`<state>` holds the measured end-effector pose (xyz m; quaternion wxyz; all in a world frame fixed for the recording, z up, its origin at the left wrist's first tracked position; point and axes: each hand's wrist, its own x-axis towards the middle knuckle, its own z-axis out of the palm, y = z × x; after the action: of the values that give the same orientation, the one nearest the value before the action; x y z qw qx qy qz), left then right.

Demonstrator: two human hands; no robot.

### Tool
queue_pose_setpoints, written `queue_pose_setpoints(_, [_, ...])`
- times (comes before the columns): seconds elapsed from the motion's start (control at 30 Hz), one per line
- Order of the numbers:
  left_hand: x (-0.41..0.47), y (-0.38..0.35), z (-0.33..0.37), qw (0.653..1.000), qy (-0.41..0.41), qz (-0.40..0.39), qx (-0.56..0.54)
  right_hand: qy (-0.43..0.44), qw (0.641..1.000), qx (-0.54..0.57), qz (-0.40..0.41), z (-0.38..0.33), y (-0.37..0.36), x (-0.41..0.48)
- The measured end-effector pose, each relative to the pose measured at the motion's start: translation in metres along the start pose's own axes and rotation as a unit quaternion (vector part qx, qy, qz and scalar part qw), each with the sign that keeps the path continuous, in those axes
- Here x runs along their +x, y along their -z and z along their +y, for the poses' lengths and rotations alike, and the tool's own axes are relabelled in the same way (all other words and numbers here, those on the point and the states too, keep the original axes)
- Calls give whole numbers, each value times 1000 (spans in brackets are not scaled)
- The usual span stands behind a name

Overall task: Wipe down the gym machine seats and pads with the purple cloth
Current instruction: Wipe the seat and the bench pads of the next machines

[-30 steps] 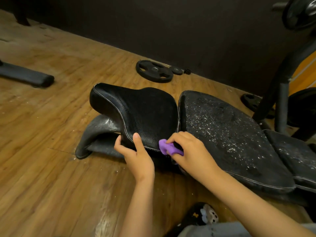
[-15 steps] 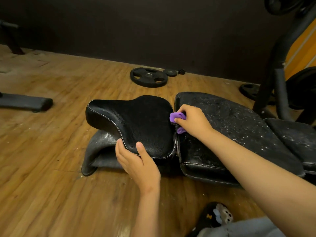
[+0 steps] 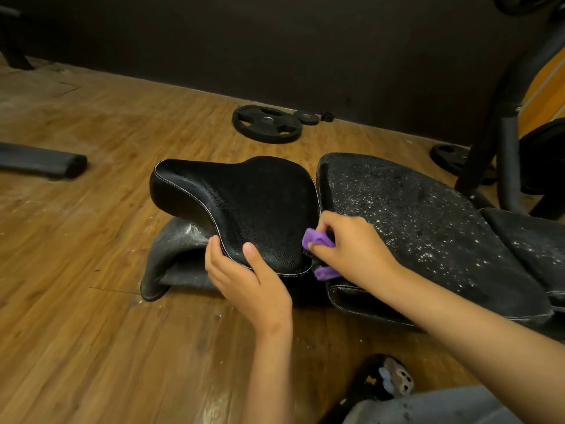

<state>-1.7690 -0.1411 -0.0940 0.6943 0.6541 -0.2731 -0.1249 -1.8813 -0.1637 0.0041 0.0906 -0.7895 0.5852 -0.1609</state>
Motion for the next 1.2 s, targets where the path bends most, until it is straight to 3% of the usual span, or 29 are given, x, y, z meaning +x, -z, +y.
queue_pose_setpoints(0.17, [-1,1,2,1000,-5,-2,9,-14,998,20,56,3,-7,47])
queue_pose_setpoints(0.4, [-1,-1,1,1000,0,4,-3,-61,995,49,60,16,-16,137])
queue_pose_setpoints(0.67, [-1,-2,4,1000,7,17,-22,132,980,136,-58,-29,-16,77])
queue_pose_setpoints(0.77, [-2,-4,7,999,9,29,-32,69,984,162,-35,-6,-3,61])
queue_pose_setpoints(0.87, [-2,-5,11,998,34,47,-25,-17,976,208,60,22,14,48])
queue_pose_setpoints(0.97, [-8,-5,21,998,-2,58,-1,-50,972,184,139,46,30,33])
queue_pose_setpoints(1.2, [-41,-10,59,993,-104,-41,-47,-51,968,215,117,68,45,-29])
